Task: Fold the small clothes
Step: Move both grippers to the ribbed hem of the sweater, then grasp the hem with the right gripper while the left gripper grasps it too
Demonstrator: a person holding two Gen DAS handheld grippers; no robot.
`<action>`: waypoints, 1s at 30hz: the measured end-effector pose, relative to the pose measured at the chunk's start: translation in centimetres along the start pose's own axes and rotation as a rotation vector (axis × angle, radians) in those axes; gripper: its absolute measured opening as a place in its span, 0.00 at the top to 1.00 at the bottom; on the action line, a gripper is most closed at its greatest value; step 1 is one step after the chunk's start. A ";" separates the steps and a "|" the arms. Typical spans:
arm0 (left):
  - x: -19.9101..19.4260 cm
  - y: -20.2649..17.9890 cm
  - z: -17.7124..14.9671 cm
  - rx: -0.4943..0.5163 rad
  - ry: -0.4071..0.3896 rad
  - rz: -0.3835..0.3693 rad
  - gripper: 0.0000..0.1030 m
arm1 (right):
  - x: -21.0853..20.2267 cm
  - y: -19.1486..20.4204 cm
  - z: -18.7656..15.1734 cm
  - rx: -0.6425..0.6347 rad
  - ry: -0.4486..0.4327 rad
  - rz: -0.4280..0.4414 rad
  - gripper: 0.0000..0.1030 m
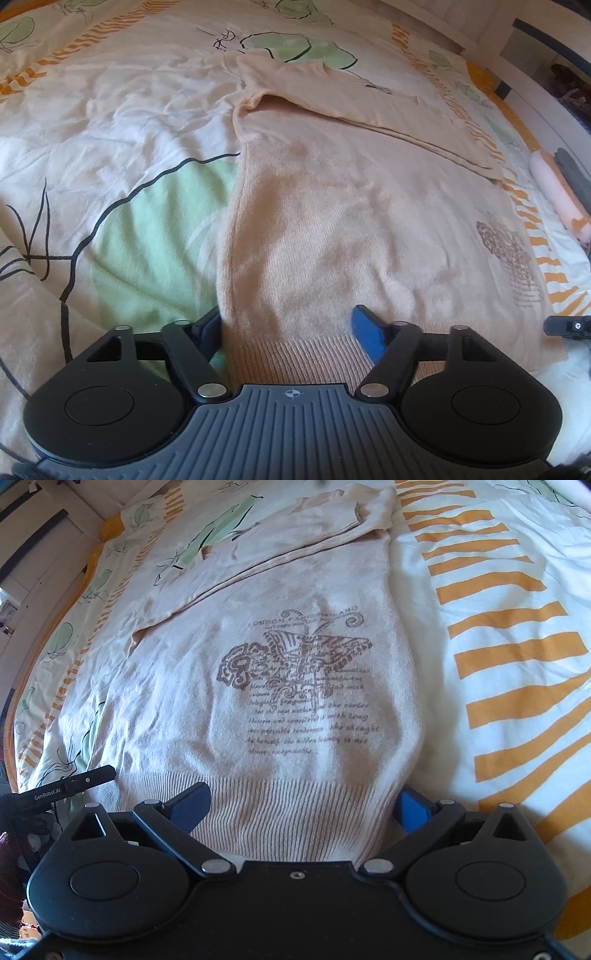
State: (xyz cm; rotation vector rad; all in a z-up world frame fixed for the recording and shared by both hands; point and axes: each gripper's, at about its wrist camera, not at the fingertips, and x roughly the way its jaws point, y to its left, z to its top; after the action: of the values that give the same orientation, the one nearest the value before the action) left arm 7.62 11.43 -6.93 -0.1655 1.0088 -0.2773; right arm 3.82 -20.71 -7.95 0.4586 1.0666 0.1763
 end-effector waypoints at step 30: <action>-3.6 0.4 7.2 -0.132 -0.275 -0.132 0.95 | -3.1 -2.3 6.4 0.140 -0.349 0.265 0.81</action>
State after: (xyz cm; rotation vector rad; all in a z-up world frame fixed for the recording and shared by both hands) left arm 12.03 12.95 -0.35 -0.3813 0.7435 -0.2993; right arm 7.78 -25.69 -3.94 0.7293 0.6754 0.2468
